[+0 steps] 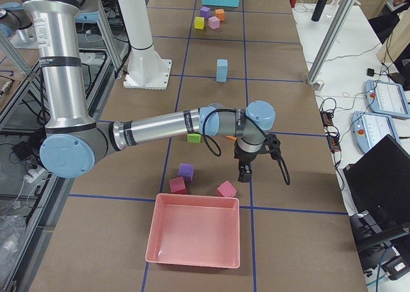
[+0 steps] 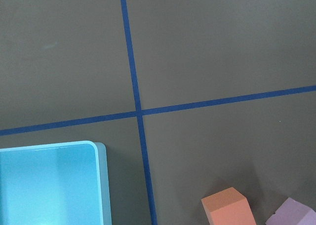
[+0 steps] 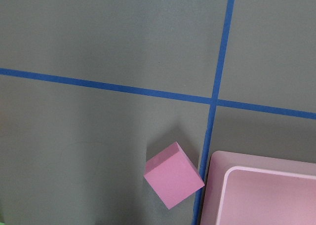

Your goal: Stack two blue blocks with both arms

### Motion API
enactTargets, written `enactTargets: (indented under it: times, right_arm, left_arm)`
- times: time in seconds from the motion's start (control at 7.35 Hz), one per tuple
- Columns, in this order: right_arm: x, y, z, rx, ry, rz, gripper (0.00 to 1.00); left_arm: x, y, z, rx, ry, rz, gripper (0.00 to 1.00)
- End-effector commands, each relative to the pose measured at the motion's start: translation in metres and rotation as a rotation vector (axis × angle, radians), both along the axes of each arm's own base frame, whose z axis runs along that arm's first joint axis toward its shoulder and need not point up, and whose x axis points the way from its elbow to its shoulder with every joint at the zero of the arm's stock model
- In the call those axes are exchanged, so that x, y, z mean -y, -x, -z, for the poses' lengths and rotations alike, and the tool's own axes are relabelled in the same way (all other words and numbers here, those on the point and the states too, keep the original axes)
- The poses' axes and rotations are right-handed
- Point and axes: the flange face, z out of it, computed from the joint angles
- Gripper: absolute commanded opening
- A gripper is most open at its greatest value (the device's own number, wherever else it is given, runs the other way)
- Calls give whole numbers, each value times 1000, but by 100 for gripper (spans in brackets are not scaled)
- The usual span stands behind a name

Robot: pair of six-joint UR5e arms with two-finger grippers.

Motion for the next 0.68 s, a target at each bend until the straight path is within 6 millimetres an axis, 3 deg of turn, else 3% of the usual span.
enactTargets:
  times: [0.0,0.27,0.54]
  right_arm:
    - [4,0,3,3,-3,-1,100]
    - [5,1,4,15,-37,-1,100]
    - [6,2,-10,19,-50,-2,100]
  left_arm:
    - [0,0,1,0,-3,0,98]
    - [0,1,1,0,-3,1,98]
    - [0,1,1,0,-2,2,98]
